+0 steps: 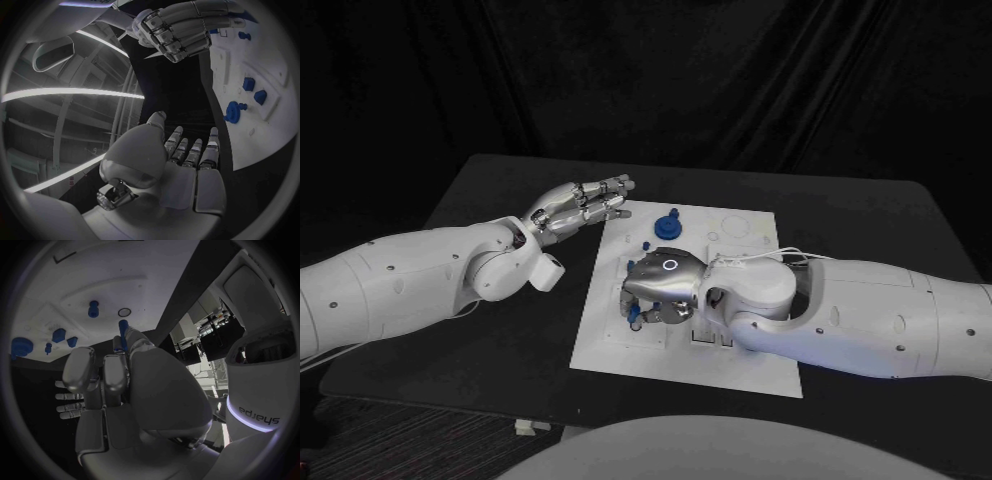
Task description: Assemble the parts on the task board
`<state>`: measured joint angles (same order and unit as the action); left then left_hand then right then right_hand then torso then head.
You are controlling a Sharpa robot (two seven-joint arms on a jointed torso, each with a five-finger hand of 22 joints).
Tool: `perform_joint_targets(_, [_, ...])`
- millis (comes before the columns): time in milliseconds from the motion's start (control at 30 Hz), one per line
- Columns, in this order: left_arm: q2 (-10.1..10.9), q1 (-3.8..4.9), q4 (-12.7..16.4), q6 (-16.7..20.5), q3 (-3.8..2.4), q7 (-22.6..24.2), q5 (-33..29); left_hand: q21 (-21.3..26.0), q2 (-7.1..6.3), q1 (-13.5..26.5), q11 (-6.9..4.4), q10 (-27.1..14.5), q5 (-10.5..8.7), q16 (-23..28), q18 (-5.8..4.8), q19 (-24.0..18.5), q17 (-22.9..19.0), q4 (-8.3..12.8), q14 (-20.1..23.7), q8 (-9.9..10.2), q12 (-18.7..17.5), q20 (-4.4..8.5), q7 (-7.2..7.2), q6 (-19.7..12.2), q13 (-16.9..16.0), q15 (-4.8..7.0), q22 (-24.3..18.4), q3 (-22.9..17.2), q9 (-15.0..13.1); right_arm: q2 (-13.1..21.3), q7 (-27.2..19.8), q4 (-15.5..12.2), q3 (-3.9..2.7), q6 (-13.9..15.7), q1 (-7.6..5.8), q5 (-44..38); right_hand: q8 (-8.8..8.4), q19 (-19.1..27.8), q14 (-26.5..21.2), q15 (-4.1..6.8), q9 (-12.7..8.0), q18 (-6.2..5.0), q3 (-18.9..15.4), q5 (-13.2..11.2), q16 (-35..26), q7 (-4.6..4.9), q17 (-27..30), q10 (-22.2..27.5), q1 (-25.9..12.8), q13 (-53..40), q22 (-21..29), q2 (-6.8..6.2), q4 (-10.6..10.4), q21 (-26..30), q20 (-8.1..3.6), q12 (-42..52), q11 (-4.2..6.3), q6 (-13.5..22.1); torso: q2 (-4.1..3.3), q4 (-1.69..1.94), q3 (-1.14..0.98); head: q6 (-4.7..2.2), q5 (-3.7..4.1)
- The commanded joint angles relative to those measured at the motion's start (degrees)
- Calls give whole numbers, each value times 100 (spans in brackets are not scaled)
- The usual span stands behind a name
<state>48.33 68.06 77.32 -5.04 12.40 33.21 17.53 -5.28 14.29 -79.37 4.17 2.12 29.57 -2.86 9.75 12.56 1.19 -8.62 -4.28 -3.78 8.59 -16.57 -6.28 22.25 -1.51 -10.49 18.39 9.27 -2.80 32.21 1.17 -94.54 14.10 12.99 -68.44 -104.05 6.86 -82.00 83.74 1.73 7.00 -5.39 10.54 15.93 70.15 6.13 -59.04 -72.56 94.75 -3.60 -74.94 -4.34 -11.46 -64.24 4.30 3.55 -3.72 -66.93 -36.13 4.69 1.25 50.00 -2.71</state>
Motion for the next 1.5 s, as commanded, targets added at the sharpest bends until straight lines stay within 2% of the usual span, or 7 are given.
perform_joint_targets(33, [-15,-7,-1,-17,-7,122,-42,-3,71,4,54,1,20,-39,-120,38,2,3,5,-34,31,-19,-2,43,-7,-26,-9,-37,-8,-8,16,9,-3,-240,17,-231,-25,-16,36,-13,2,84,60,36,17,36,13,-119,8,-7,-912,-45,6,2,7,15,83,-10,5,-11,-4,0,-5])
perform_joint_targets(133, [-21,-7,-7,-21,-7,119,-42,-3,71,4,54,1,20,-39,-120,38,2,3,5,-34,31,-19,-2,43,-7,-26,-9,-37,-8,-10,23,17,-3,-306,19,-238,-30,-10,31,-14,0,83,78,49,16,38,13,-123,17,-7,-910,-52,18,8,7,15,83,-15,6,-3,-8,0,13])
perform_joint_targets(267, [-33,-7,-15,-26,-7,117,-42,-3,71,4,54,1,20,-39,-120,38,2,3,5,-34,31,-19,-2,43,-7,-26,-9,-37,-8,-14,25,39,-3,-389,21,-243,-36,-1,21,-17,-4,80,92,40,3,43,32,-128,0,-7,-906,-62,14,21,9,14,78,-23,12,11,-3,0,19])
perform_joint_targets(500, [-52,-7,-31,-38,-7,108,-42,-3,71,4,54,1,20,-39,-120,38,2,3,5,-34,31,-19,-2,43,-7,-26,-9,-37,-8,-13,32,52,-3,-466,36,-245,-38,4,17,-18,-4,78,96,31,-4,43,42,-130,-7,-8,-903,-63,12,32,10,15,77,-27,10,-1,-7,0,5])
perform_joint_targets(1167, [-99,-7,-64,-71,-7,84,-42,-2,75,5,56,-1,20,-38,-121,36,1,3,6,-36,22,-19,-4,39,-5,-27,-15,-44,-6,-76,59,97,-2,-413,92,-245,-39,17,7,-17,-5,74,115,10,-13,38,54,-161,-21,-12,-897,-71,14,52,11,25,85,-50,10,5,-5,0,21])
perform_joint_targets(1500, [-107,-7,-79,-82,-7,73,-42,-3,82,6,57,-4,20,-39,-122,38,2,3,6,-37,13,-19,-5,40,-3,-29,-17,-53,-5,-96,64,100,-2,-368,122,-245,-38,20,2,-10,-5,73,131,-3,-17,31,58,-195,-34,-16,-898,-80,19,45,9,34,95,-75,11,0,-1,0,5])
